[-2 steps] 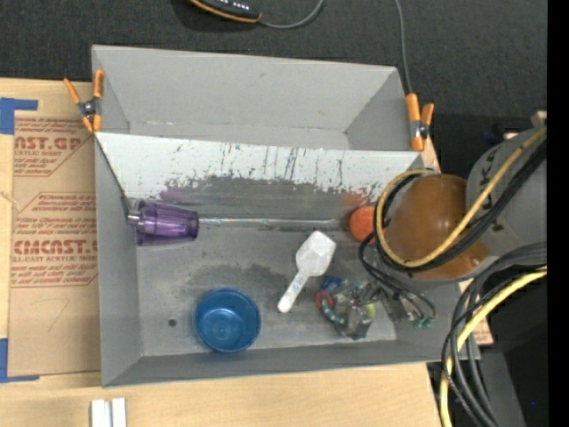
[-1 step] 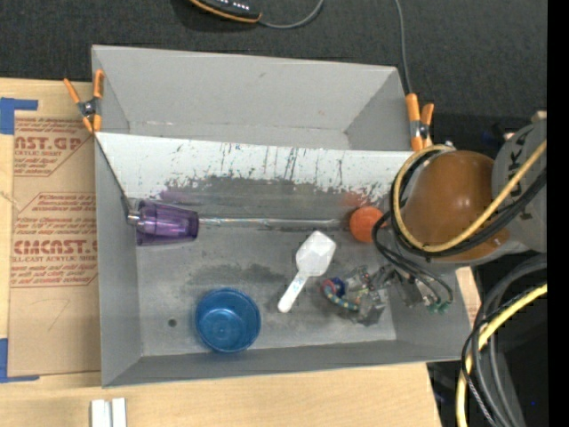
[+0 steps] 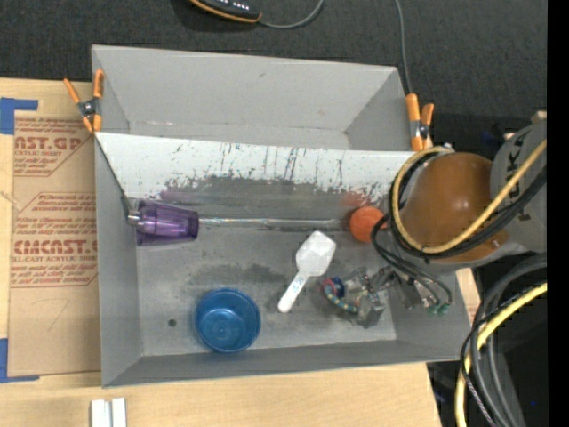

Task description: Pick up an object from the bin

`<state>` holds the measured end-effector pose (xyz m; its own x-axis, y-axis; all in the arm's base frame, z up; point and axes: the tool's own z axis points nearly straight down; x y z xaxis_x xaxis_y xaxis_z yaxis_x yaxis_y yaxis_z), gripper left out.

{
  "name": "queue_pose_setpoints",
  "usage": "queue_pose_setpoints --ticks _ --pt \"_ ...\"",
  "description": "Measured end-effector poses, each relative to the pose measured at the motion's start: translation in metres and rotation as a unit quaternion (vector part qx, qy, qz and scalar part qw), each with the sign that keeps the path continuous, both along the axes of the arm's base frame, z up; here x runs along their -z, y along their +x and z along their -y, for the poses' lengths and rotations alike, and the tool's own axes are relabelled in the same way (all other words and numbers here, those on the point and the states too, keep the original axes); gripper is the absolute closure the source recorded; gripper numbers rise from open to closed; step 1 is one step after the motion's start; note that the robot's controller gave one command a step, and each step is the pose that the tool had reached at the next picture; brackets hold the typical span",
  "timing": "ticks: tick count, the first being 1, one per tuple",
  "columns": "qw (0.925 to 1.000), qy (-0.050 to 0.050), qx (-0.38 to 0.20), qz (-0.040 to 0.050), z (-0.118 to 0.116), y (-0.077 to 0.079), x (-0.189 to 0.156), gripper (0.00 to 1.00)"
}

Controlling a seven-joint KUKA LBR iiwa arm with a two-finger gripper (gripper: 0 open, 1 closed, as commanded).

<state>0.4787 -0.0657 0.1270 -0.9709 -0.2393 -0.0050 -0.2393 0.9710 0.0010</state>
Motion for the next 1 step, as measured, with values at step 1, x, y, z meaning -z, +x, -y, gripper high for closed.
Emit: queue_pose_setpoints --ticks 1 --pt "1.0 0.0 0.0 0.002 -0.0006 0.001 -0.0297 1.0"
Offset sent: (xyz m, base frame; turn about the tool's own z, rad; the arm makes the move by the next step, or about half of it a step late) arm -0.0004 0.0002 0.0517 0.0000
